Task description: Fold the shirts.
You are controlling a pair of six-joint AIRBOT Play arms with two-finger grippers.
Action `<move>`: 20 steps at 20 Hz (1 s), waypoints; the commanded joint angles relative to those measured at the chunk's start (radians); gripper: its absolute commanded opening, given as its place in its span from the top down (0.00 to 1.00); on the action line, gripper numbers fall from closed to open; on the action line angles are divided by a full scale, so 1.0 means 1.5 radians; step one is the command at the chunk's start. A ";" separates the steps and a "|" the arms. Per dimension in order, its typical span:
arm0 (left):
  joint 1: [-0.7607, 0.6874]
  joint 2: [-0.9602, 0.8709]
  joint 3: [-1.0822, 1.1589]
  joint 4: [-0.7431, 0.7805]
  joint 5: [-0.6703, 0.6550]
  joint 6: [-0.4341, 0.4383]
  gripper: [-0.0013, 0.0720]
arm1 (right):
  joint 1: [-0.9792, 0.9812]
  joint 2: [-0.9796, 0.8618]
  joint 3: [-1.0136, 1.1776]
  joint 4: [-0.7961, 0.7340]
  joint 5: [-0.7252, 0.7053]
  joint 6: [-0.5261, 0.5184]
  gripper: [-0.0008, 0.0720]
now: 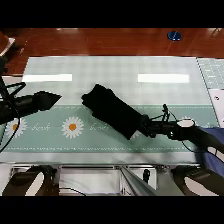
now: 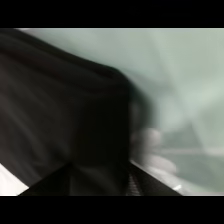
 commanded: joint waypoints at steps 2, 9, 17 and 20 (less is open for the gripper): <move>-0.001 -0.002 0.000 0.000 -0.001 0.000 0.95 | 0.038 -0.112 0.102 0.048 0.022 -0.076 0.61; 0.000 -0.002 0.000 0.000 -0.006 -0.005 0.95 | 0.077 -0.134 0.352 -0.155 0.082 -0.022 0.96; -0.001 -0.002 0.000 0.000 -0.018 -0.004 0.95 | -0.039 -0.093 0.751 -0.421 0.309 0.136 0.96; 0.000 -0.002 0.000 0.000 -0.019 -0.004 0.95 | -0.135 -0.055 0.829 -0.421 0.357 0.148 0.96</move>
